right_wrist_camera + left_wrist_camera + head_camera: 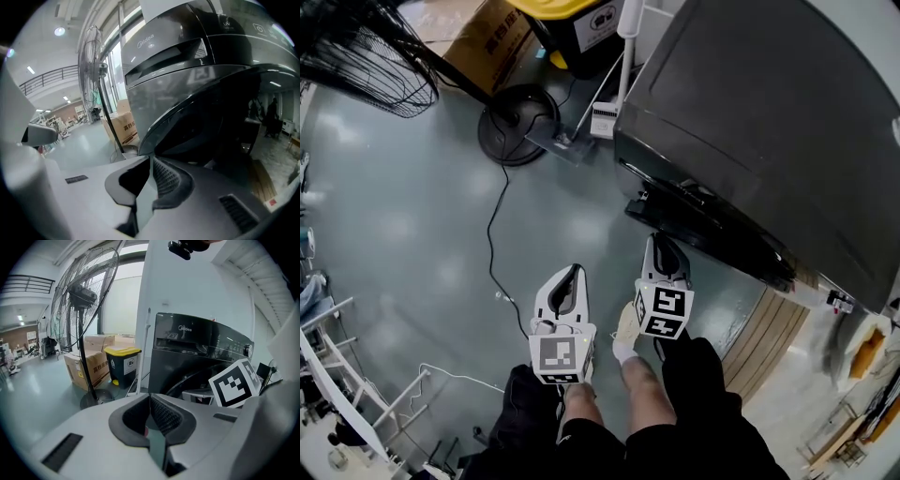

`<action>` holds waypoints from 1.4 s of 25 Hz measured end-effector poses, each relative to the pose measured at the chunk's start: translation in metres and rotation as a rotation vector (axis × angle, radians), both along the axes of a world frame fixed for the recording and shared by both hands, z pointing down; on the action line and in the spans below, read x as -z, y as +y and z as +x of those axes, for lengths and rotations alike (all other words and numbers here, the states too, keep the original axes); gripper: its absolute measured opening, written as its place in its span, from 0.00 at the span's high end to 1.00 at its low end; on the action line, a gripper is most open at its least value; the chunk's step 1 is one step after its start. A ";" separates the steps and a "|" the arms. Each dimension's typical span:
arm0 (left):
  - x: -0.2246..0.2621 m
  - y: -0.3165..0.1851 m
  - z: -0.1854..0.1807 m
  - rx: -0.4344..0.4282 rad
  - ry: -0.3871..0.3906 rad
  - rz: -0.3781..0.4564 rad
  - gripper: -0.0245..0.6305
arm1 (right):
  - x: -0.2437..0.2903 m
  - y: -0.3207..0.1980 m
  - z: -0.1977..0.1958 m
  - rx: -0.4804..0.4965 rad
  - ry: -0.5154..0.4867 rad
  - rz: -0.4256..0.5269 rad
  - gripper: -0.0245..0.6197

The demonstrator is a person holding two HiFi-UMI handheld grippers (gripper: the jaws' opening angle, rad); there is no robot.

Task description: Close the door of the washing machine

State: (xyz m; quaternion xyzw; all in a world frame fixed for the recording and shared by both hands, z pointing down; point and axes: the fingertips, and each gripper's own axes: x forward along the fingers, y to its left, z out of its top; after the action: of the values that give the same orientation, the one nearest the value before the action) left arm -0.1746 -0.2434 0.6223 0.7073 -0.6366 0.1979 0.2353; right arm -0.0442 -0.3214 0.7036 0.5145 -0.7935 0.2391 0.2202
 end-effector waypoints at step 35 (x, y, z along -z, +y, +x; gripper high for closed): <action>0.139 0.050 -0.026 -0.131 -0.044 0.145 0.92 | 0.138 0.051 -0.005 -0.063 0.033 0.098 0.94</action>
State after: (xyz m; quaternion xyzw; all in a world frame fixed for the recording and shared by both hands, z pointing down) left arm -0.2008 -0.1932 0.4833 0.7581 -0.6064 0.1819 0.1561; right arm -0.0492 -0.2707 0.5659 0.5531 -0.7840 0.1983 0.2002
